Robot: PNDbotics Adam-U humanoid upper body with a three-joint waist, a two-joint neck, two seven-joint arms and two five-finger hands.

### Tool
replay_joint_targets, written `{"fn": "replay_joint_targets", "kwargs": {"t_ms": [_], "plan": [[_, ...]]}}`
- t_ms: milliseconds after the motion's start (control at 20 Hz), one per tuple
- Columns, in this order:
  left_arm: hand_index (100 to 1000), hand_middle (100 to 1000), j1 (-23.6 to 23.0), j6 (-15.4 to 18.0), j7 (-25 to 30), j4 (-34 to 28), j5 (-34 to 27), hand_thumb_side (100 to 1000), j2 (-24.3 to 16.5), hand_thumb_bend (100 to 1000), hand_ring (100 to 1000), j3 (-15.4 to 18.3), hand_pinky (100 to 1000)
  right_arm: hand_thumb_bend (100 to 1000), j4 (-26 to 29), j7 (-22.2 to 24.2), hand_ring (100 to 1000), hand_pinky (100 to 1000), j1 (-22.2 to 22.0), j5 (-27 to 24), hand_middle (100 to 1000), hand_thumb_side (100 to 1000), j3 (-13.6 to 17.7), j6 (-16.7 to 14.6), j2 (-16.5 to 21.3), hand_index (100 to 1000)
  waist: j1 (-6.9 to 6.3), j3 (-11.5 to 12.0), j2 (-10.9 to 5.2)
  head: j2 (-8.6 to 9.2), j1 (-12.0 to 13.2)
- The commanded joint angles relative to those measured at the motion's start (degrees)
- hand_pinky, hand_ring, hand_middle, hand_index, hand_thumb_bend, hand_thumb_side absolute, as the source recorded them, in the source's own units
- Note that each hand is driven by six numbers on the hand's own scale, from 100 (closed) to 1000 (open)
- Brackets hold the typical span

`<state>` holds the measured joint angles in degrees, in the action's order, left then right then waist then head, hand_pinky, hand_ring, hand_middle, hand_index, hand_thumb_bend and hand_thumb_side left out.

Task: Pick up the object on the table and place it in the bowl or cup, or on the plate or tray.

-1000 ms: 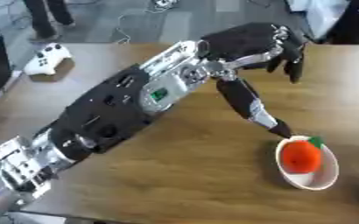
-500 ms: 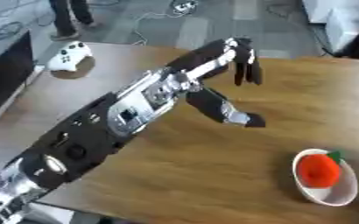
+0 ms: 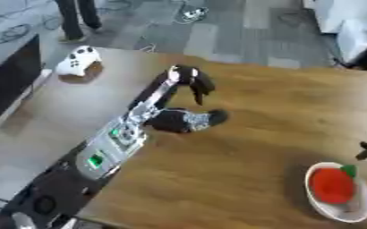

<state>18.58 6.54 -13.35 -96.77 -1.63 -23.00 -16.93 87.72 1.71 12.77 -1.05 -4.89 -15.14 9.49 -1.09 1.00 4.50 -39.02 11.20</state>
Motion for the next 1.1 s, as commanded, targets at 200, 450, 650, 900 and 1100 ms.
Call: {"fn": "replay_joint_targets", "kwargs": {"t_ms": [200,450,650,900,1100], "plan": [[606,464,-3.6,5.1,-7.1,4.4,-0.9,590,9.2,701,426,4.7,1000,100,0.0,1.0,459,799,2.0,3.2,993,513,-1.3,-0.9,-3.5,734,0.65,1.3,-0.82,2.03,-2.8],[671,524,-5.1,8.2,-9.5,7.3,-0.3,637,13.5,689,509,5.5,1000,100,-1.0,1.4,500,830,1.7,3.3,1000,528,-2.2,-1.7,-5.7,774,1.16,2.0,-0.93,3.25,-4.2],[713,592,-5.4,9.4,-9.5,8.3,0.0,701,15.2,662,603,4.8,1000,100,-0.8,1.8,532,851,1.2,2.6,1000,533,-3.0,-1.6,-6.7,794,1.52,1.9,-1.18,3.63,-4.5],[732,626,-5.6,10.0,-9.0,8.9,-0.2,745,16.2,627,644,4.2,1000,100,-0.5,2.2,548,864,0.9,2.2,1000,534,-3.3,-1.4,-7.0,801,1.68,1.7,-1.51,3.61,-4.5],[740,633,-5.7,10.2,-9.2,9.2,-0.4,765,16.6,599,653,4.2,1000,100,-0.3,2.1,560,874,1.0,2.2,1000,535,-3.3,-1.3,-7.1,808,1.65,1.6,-1.61,3.49,-4.4]]}}
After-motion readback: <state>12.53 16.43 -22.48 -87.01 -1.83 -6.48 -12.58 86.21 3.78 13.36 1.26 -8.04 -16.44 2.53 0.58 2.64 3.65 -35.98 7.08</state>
